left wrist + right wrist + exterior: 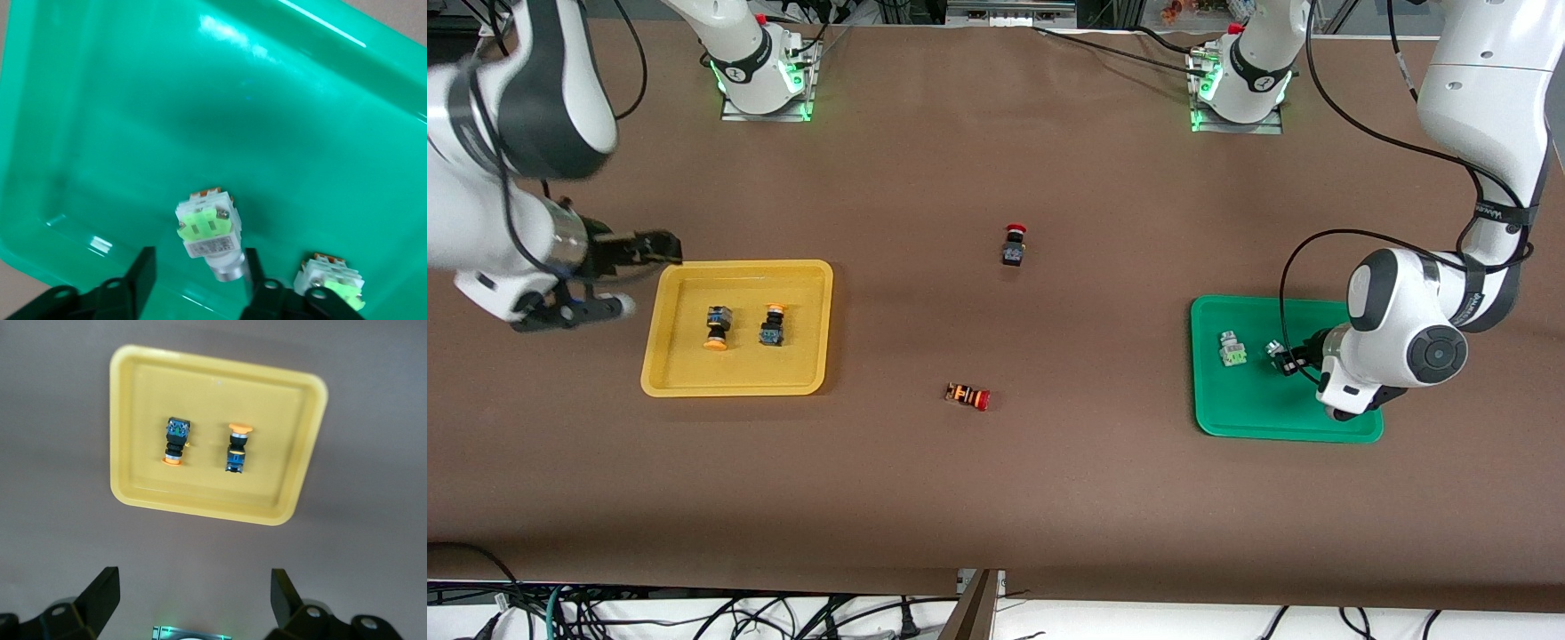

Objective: Place green and yellow buttons in trays

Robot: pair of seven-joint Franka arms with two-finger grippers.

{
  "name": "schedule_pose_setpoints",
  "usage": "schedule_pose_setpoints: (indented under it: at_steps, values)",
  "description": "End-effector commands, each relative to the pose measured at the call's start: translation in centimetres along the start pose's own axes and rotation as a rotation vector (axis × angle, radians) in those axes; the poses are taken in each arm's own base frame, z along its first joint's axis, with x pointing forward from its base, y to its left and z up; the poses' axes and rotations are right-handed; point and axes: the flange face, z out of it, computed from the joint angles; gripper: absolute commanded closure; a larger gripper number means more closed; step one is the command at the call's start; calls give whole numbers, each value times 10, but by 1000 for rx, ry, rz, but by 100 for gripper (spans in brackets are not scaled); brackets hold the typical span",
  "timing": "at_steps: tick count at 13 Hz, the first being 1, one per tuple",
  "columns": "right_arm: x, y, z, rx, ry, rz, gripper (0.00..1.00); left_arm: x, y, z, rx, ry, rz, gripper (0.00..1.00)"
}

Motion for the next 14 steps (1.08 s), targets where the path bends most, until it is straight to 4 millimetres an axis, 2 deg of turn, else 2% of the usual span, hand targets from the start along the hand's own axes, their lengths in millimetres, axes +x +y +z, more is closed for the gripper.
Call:
schedule_pose_setpoints:
  at_steps: [1, 3, 4, 5, 8, 10, 11, 12, 13, 14]
  values:
    - [-48, 8, -49, -10, 89, 7, 0, -13, 0, -54, 31, 37, 50, 0]
    - [-69, 6, -72, -12, 121, 9, 0, -31, 10, -110, 32, 60, 69, 0]
    - [-78, 6, -77, -21, 103, 11, 0, -38, 9, -139, 35, 71, 80, 0]
    - [-82, 5, -81, -22, 106, 10, 0, -42, 6, -168, 26, 79, 131, 0]
    - [-96, 5, -84, -13, 56, 25, 0, -50, -14, -234, 24, 79, 266, 0]
    - [-96, -5, -85, -19, 55, 14, 0, -90, -36, -296, -36, 161, 324, 0]
    - [-93, -4, -83, -18, 47, 14, 0, -118, -42, -322, -61, 205, 341, 0]
    - [-91, 1, -82, -14, 44, 19, 0, -145, -44, -337, -73, 239, 348, 0]
    - [-90, 2, -85, -17, 53, 21, 0, -161, -52, -348, -76, 271, 342, 0]
    - [-86, 4, -83, -16, 47, 23, 0, -174, -54, -347, -68, 277, 371, 0]
